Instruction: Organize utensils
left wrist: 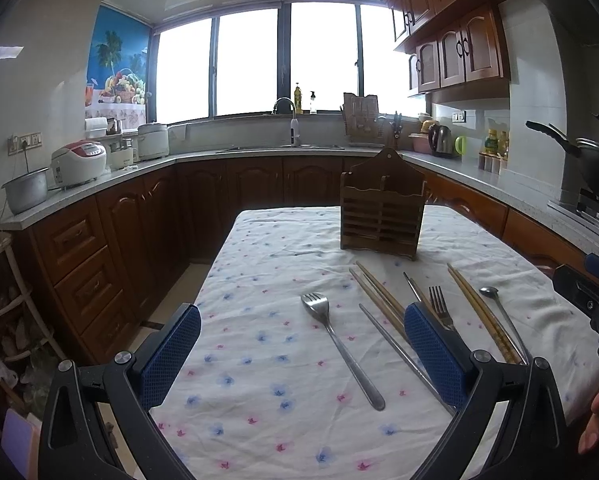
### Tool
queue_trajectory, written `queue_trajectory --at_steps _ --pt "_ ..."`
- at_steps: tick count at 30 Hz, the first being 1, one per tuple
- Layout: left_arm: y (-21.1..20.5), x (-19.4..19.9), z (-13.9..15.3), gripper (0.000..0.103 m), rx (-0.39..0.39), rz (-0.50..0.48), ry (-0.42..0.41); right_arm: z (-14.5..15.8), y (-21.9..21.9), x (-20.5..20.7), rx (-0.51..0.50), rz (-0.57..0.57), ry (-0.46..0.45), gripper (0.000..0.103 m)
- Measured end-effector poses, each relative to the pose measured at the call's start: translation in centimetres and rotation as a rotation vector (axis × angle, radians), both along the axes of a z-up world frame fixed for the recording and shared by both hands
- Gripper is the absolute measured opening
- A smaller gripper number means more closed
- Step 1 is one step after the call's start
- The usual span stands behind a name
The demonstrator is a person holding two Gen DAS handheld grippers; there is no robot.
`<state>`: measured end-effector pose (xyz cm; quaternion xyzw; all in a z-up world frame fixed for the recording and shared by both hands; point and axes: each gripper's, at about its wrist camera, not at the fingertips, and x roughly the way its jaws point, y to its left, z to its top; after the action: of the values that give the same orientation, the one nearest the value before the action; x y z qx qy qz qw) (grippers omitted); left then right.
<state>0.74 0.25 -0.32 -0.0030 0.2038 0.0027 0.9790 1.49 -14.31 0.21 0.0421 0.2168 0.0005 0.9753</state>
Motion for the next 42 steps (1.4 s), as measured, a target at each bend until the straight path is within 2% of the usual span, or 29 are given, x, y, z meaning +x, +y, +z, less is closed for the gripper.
queue_trajectory --at_steps 29,42 --pt "0.0 0.2 0.3 0.102 0.002 -0.008 0.009 0.4 0.0 -0.2 0.010 0.009 -0.014 0.103" --pt "1.1 4.5 1.1 0.102 -0.051 -0.026 0.111 0.4 -1.6 2.3 0.045 0.016 0.052 0.103"
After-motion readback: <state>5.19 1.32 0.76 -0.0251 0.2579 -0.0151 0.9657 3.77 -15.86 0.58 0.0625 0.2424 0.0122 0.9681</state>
